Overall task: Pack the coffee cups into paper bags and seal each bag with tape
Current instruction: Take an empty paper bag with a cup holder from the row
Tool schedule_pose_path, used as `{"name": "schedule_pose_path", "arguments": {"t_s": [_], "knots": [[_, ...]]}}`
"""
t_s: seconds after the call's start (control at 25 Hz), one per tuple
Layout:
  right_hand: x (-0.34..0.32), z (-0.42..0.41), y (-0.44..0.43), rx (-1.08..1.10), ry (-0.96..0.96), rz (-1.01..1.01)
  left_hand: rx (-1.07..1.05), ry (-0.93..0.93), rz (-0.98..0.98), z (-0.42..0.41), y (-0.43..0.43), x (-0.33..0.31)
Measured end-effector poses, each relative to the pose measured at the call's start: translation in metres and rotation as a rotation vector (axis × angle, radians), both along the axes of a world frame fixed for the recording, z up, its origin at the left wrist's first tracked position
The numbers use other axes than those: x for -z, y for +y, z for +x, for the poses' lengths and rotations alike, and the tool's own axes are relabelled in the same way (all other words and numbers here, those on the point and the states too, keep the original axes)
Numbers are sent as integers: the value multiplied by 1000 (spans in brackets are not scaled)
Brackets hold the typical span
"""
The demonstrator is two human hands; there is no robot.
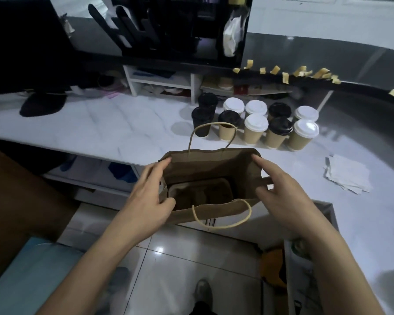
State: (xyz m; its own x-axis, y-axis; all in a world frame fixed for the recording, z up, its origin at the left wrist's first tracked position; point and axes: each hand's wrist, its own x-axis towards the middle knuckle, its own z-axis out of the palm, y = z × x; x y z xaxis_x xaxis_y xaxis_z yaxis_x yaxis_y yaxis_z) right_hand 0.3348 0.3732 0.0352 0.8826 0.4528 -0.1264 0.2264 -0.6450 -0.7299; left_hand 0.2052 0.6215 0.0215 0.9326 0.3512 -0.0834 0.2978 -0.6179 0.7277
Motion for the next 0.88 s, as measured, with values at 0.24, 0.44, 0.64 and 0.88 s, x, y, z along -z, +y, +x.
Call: {"name": "schedule_pose_path", "arguments": {"t_s": [0.24, 0.44, 0.64, 0.88], "knots": [[3, 43, 19, -63, 9, 9, -70, 16, 12, 18, 6, 2], [10, 64, 47, -136, 2, 6, -141, -1, -11, 22, 23, 5], [9, 84, 85, -169, 26, -5, -204, 29, -10, 35, 51, 7], [10, 111, 130, -169, 18, -16, -174, 31, -40, 64, 100, 12]]}}
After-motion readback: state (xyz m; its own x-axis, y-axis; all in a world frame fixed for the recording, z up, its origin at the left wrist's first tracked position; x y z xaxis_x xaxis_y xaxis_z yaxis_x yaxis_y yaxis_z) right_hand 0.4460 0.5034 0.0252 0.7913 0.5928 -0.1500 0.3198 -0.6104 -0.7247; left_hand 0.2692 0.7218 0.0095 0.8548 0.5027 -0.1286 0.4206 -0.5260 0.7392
